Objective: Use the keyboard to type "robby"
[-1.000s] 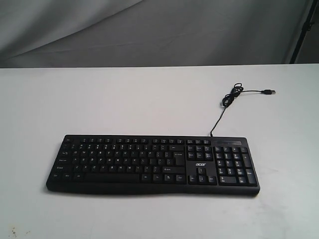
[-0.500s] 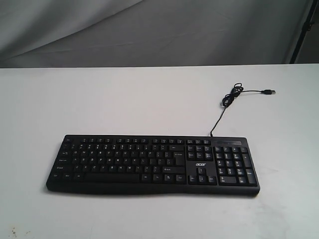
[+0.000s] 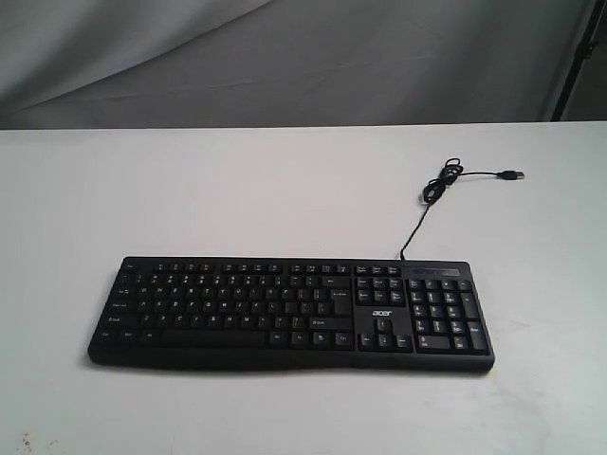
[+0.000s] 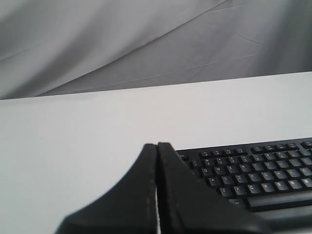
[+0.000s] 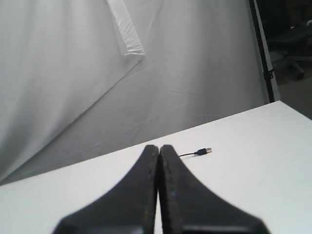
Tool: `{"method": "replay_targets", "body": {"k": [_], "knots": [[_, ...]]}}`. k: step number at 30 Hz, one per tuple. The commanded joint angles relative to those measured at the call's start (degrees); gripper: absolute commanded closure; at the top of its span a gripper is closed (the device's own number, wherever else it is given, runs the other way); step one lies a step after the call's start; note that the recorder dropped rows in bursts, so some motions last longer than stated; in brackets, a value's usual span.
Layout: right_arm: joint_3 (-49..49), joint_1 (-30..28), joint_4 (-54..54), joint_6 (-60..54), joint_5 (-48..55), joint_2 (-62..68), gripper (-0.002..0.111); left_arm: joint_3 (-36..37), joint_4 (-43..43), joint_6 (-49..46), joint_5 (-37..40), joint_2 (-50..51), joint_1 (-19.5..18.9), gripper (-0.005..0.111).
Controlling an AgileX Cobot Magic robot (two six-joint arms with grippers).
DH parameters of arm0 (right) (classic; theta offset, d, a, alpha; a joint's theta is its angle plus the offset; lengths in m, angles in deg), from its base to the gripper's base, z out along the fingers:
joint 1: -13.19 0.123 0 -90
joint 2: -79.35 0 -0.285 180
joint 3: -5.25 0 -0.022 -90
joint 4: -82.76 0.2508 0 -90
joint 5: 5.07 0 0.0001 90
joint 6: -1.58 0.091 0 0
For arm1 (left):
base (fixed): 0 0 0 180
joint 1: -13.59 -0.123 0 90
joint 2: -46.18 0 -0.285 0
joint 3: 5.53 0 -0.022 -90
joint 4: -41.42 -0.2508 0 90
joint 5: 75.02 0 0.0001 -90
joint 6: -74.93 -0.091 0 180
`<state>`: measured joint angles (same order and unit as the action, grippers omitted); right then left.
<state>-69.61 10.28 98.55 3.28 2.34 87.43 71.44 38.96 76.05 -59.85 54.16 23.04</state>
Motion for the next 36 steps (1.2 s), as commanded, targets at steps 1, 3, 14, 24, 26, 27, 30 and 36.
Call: {"method": "replay_targets", "body": {"k": [1, 3, 14, 24, 26, 27, 30, 36], "knots": [[-0.17, 0.2, -7.17, 0.37, 0.57, -0.3, 0.108, 0.25, -0.27, 0.16, -0.31, -0.2, 0.36, 0.107], [-0.17, 0.2, -9.7, 0.28, 1.24, -0.3, 0.108, 0.25, -0.27, 0.16, -0.31, -0.2, 0.36, 0.107], [-0.17, 0.2, -20.27, 0.1, 13.04, -0.3, 0.108, 0.25, -0.27, 0.16, -0.31, -0.2, 0.36, 0.107], [-2.35, 0.2, -16.14, -0.31, 12.58, -0.3, 0.108, 0.25, -0.27, 0.16, -0.31, -0.2, 0.36, 0.107], [-2.35, 0.47, -16.15, -0.31, 12.58, -0.3, 0.108, 0.25, -0.27, 0.16, -0.31, -0.2, 0.36, 0.107], [-2.35, 1.42, -16.15, -0.42, 12.58, -0.3, 0.108, 0.25, -0.27, 0.16, -0.31, -0.2, 0.36, 0.107], [-2.35, 2.91, -16.26, -1.01, 12.58, -0.3, 0.108, 0.25, -0.27, 0.16, -0.31, -0.2, 0.36, 0.107], [-2.35, 2.87, -15.8, -1.01, 12.58, -0.3, 0.108, 0.25, -0.27, 0.16, -0.31, -0.2, 0.36, 0.107]]}}
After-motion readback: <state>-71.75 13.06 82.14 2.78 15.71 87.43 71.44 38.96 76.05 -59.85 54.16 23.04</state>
